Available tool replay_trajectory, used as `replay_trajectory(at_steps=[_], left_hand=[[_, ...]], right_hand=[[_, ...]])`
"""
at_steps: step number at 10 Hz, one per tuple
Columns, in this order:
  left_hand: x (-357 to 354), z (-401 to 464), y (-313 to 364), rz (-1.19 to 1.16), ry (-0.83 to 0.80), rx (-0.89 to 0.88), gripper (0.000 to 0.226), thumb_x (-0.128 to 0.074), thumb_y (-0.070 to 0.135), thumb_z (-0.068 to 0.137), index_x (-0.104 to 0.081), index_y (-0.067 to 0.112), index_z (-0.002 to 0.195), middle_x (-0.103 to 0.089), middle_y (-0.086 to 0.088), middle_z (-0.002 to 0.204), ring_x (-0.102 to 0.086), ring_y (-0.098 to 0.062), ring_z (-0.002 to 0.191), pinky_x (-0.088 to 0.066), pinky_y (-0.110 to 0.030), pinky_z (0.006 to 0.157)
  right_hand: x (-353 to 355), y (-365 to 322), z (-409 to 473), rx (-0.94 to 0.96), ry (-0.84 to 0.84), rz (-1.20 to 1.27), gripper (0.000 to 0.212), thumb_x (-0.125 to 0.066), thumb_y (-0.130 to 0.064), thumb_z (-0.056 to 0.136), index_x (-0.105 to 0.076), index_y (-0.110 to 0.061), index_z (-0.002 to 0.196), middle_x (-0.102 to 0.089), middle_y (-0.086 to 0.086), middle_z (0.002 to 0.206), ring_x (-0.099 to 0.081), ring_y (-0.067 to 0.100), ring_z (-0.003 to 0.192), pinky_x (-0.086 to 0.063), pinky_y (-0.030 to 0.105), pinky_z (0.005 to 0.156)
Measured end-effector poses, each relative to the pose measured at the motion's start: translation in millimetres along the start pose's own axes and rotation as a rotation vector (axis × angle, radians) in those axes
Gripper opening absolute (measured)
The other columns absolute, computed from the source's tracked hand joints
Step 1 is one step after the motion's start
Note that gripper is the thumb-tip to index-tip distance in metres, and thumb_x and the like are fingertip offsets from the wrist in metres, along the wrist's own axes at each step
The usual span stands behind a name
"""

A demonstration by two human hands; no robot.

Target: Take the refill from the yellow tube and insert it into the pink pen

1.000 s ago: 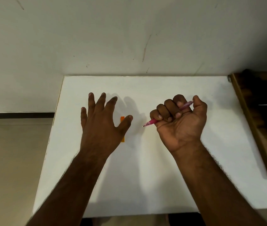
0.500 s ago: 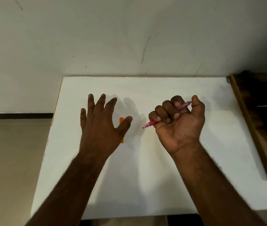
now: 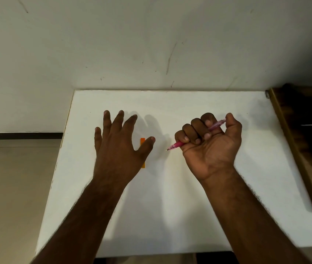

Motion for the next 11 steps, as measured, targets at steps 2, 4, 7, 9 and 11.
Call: replay_trajectory(at_steps=[2, 4, 7, 9, 11], left_hand=[[-1.4, 0.9, -1.5, 0.004, -0.006, 0.002, 0.076, -0.050, 0.067, 0.089, -0.035, 0.028, 0.152, -0.020, -0.001, 0.166, 0.007, -0.021, 0.156, -0.006, -0.055, 0.122], [-2.0, 2.0, -2.6, 0.001, -0.006, 0.003, 0.076, -0.051, 0.066, 0.089, -0.034, 0.028, 0.152, -0.020, -0.001, 0.166, 0.007, -0.021, 0.156, -0.005, -0.054, 0.122], [-1.9, 1.4, -2.5, 0.015, 0.000, -0.001, 0.076, -0.050, 0.067, 0.089, -0.035, 0.027, 0.152, -0.021, -0.002, 0.166, 0.006, -0.022, 0.156, -0.005, -0.055, 0.122], [-2.2, 1.9, -2.5, 0.005, 0.004, -0.005, 0.076, -0.050, 0.068, 0.089, -0.035, 0.027, 0.152, -0.021, -0.001, 0.166, 0.006, -0.022, 0.156, -0.005, -0.055, 0.122], [-0.8, 1.4, -1.2, 0.002, 0.003, -0.003, 0.076, -0.051, 0.065, 0.089, -0.035, 0.027, 0.152, -0.021, -0.001, 0.166, 0.007, -0.021, 0.156, -0.005, -0.055, 0.122]], right_hand=[[-0.5, 0.6, 0.5, 0.002, -0.002, -0.001, 0.045, -0.030, -0.048, 0.096, -0.039, -0.016, 0.065, -0.026, -0.003, 0.051, -0.016, 0.017, 0.053, -0.028, 0.029, 0.054], [-0.5, 1.9, 1.2, 0.000, 0.009, -0.011, 0.045, -0.030, -0.047, 0.096, -0.039, -0.016, 0.065, -0.025, -0.003, 0.051, -0.016, 0.017, 0.053, -0.028, 0.029, 0.055], [1.0, 0.4, 2.0, 0.013, 0.007, 0.012, 0.046, -0.031, -0.050, 0.095, -0.039, -0.015, 0.066, -0.026, -0.003, 0.050, -0.016, 0.017, 0.053, -0.027, 0.029, 0.055], [0.3, 0.4, 2.2, 0.011, 0.001, 0.026, 0.047, -0.030, -0.049, 0.096, -0.039, -0.016, 0.065, -0.027, -0.003, 0.050, -0.017, 0.016, 0.052, -0.028, 0.028, 0.054], [-0.5, -1.5, 2.2, 0.016, -0.001, 0.037, 0.043, -0.029, -0.045, 0.096, -0.038, -0.016, 0.065, -0.026, -0.003, 0.050, -0.015, 0.017, 0.053, -0.030, 0.028, 0.054]])
Point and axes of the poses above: each hand's wrist, its own z-axis towards the middle knuckle, its own x-axis out of the back of the hand, y = z × x, the point moved 9 cm from there along z, towards the middle knuckle
